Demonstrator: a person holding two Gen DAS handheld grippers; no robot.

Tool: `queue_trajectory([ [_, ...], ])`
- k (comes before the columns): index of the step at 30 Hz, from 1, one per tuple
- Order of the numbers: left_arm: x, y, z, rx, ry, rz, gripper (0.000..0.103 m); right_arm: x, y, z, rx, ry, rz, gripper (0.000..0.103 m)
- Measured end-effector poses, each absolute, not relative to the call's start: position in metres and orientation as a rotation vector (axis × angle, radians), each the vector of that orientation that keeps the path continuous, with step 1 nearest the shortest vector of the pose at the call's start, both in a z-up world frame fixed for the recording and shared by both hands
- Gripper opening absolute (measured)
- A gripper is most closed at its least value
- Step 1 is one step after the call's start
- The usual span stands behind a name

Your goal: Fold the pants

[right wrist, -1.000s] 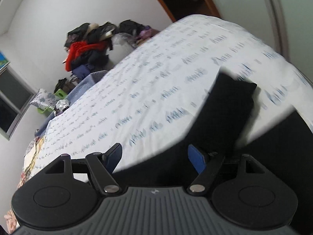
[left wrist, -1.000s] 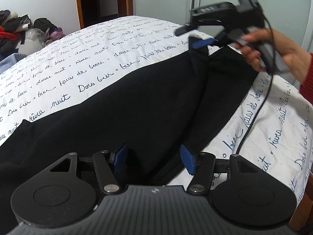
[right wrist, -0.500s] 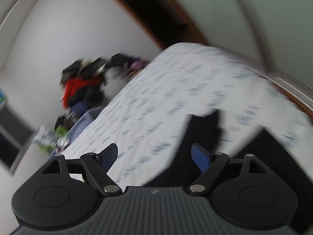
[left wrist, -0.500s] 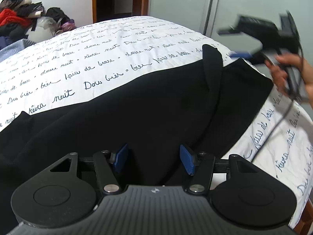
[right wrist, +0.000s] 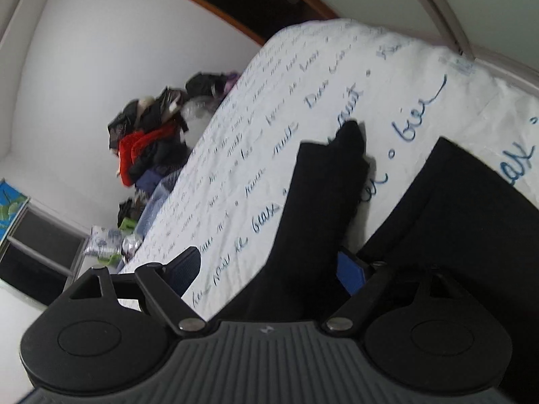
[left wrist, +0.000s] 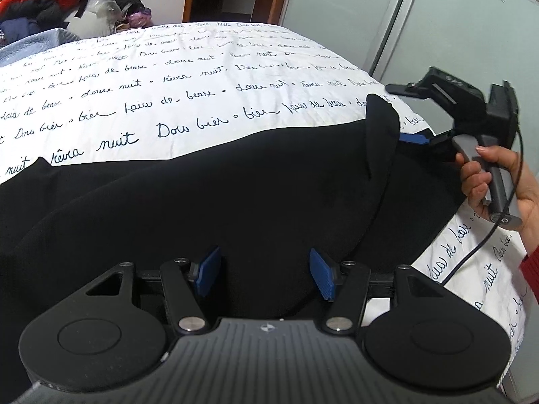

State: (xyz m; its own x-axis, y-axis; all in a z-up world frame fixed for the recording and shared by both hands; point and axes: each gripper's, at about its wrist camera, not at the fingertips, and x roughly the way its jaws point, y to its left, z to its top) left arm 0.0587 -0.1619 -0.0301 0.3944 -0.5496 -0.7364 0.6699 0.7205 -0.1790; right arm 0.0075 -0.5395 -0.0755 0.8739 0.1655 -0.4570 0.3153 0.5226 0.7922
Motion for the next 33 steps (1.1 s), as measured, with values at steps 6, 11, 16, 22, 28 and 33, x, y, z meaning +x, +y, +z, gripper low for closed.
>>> queue_trajectory([
  [6,0.051,-0.168,-0.03,0.207,0.854,-0.803,0.06,-0.003,-0.543,-0.07,1.065,0.414,-0.047,0.086],
  [11,0.038,-0.178,-0.029,0.268,0.818,-0.864,0.06,0.013,-0.544,-0.069,1.018,0.428,-0.07,0.086],
  [16,0.023,-0.196,-0.03,0.362,0.756,-0.899,0.06,0.041,-0.541,-0.073,0.895,0.541,-0.212,0.038],
  [22,0.014,-0.213,-0.033,0.415,0.7,-0.917,0.06,0.027,-0.542,-0.057,0.842,0.466,-0.226,0.005],
  [28,0.01,-0.228,-0.037,0.445,0.649,-0.888,0.057,0.016,-0.532,-0.005,0.76,0.358,-0.161,0.004],
  [33,0.014,-0.227,-0.036,0.378,0.671,-0.869,0.03,0.006,-0.526,0.017,0.724,0.316,-0.14,0.004],
])
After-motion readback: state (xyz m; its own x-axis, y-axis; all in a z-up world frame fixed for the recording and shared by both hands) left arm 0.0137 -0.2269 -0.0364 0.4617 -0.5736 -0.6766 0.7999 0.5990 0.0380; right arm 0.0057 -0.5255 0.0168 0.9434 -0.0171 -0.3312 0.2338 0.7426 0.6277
